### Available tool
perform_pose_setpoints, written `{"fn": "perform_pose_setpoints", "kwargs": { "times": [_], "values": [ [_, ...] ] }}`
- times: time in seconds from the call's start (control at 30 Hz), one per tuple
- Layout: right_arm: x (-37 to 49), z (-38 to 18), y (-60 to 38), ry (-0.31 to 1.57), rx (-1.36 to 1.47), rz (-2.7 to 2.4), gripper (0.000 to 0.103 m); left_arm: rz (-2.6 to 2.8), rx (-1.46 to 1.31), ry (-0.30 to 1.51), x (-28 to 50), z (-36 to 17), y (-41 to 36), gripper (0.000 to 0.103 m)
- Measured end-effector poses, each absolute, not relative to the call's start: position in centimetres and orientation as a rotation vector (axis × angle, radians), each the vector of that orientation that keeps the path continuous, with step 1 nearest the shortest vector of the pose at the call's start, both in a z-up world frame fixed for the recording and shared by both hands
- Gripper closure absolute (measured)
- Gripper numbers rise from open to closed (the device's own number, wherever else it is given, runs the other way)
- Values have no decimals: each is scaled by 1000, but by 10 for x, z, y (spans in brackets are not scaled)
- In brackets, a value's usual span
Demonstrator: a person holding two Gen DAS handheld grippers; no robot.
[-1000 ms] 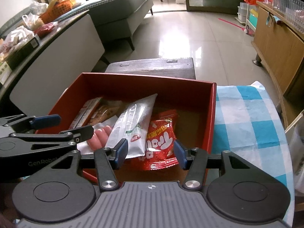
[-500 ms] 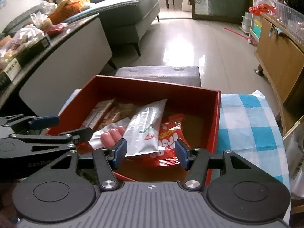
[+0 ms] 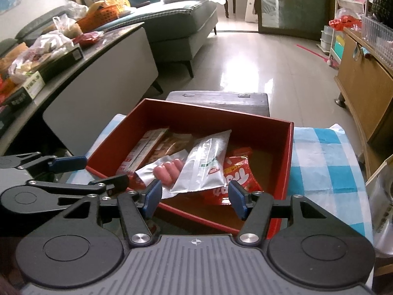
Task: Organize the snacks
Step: 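Grasp the green Kaprons wafer with the left gripper while the right reaches the duck pouch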
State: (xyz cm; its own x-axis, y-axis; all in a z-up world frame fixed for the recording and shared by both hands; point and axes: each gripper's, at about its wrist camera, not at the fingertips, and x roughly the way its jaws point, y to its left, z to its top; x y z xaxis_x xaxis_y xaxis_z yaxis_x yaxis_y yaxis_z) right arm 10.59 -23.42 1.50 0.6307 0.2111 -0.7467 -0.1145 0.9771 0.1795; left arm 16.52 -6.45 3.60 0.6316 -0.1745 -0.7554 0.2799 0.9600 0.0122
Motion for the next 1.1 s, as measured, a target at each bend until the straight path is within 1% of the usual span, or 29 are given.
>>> {"fn": "perform_pose_setpoints", "kwargs": {
  "times": [0.27,0.57,0.67,0.7,0.77,0.87,0.9,0.93,1.1],
  "values": [
    [92,16,-231,871,119,197,34,-267,133,854,151,38,-62,39],
    [73,10,-228,896,126,201,31,-277,148,876,127,32,-56,38],
    [64,7,-226,909,127,204,31,-287,149,896,119,28,-54,35],
    [60,7,-225,914,126,206,31,-293,146,903,117,27,-52,33],
    [53,4,-227,924,122,201,28,-296,143,919,114,23,-49,33],
    [47,-1,-238,943,137,175,27,-289,144,931,113,18,-44,33],
    [47,-3,-242,951,142,164,25,-287,143,937,114,17,-42,33],
    [46,-5,-247,959,146,152,22,-283,137,947,116,15,-40,33],
    [48,-22,-268,1015,176,101,21,-300,54,1064,134,-6,-35,33]
  ]
}}
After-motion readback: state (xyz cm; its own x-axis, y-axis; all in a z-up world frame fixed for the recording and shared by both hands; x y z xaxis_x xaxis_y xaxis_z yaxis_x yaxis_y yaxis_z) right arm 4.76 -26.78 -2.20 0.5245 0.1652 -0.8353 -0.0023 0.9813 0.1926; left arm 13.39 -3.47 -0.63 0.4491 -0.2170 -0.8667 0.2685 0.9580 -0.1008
